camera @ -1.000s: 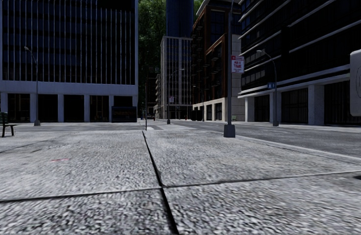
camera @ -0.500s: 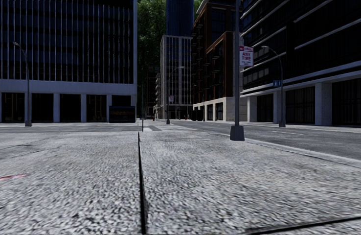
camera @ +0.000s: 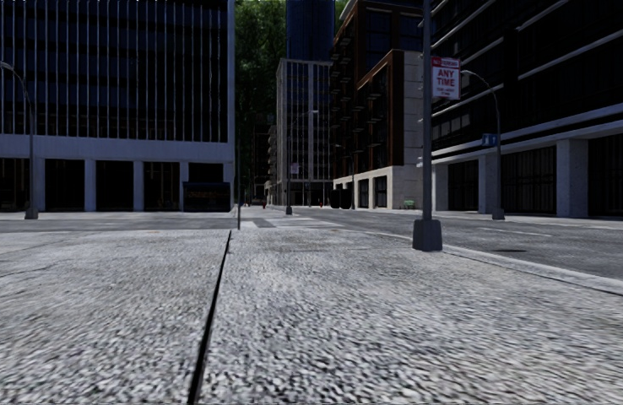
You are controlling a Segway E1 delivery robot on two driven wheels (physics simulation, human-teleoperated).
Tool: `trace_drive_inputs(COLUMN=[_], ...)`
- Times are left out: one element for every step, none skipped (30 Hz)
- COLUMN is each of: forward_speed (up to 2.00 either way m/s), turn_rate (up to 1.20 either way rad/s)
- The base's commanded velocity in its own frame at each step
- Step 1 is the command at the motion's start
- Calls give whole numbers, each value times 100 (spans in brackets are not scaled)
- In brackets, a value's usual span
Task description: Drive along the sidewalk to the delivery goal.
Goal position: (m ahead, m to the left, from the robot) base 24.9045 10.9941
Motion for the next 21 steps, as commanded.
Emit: trace_drive_inputs(forward_speed=[200, 200, 200, 200, 200, 200, 200, 200, 200, 200, 200, 200, 200, 200, 200, 200, 200, 200, 200, 200, 200], turn_rate=[0, 0, 0, 0, 0, 0, 0, 0, 0, 0, 0, 0, 0, 0, 0, 0, 0, 0, 0, 0, 0])
